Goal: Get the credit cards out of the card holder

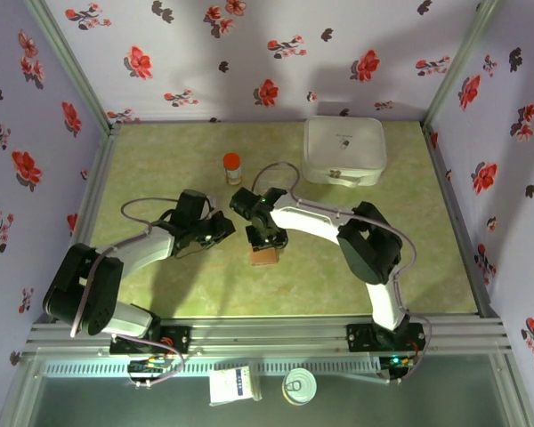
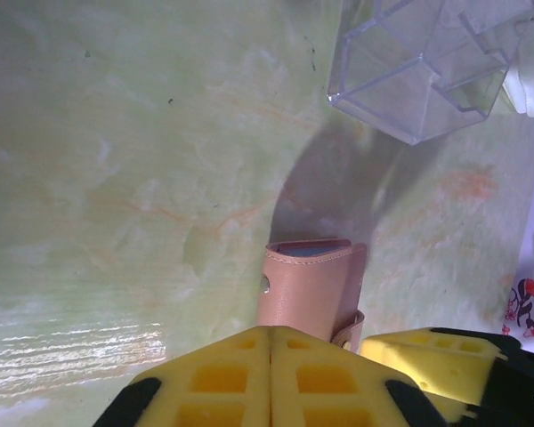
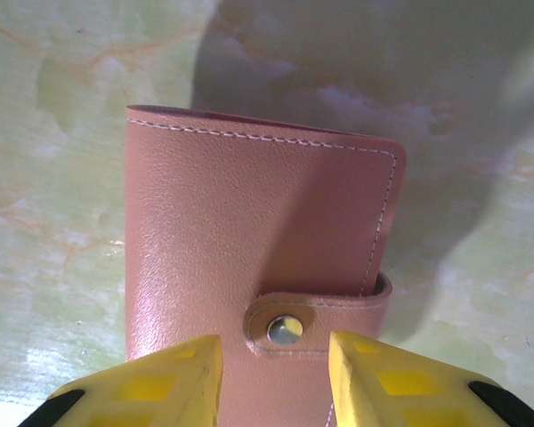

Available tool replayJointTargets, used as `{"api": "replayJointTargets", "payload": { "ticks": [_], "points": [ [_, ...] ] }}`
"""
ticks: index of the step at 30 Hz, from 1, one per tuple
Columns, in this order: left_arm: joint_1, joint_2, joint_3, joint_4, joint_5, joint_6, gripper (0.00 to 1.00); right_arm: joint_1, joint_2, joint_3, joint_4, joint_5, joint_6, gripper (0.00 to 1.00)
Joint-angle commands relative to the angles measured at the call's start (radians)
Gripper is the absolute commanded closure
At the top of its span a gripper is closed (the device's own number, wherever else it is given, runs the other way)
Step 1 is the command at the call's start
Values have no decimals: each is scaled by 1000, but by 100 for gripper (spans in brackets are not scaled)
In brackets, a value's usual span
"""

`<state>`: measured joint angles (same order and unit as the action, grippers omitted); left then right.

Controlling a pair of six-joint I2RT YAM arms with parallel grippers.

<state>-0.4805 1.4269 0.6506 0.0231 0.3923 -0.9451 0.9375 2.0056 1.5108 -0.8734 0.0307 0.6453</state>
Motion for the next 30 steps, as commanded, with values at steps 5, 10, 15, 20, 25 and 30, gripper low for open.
{"api": "replayJointTargets", "payload": {
  "ticks": [5,10,15,20,25,30],
  "points": [
    [-28,18,-5,23,-11,-20,96,-30,54,10,-24,11,-30,64],
    [-59,38,12,34,-6,-33,99,-51,33,-55,43,-49,-24,73],
    [-108,106,62,52,-1,-53,100,-80,-2,-129,120,-116,2,85],
    [-155,182,104,52,12,-55,100,-102,-43,-197,197,-173,36,97],
    [-161,227,88,56,6,-51,100,-109,-84,-227,226,-187,59,100],
    [-153,266,75,25,-12,-21,100,-110,-127,-222,187,-149,56,100]
  ]
}}
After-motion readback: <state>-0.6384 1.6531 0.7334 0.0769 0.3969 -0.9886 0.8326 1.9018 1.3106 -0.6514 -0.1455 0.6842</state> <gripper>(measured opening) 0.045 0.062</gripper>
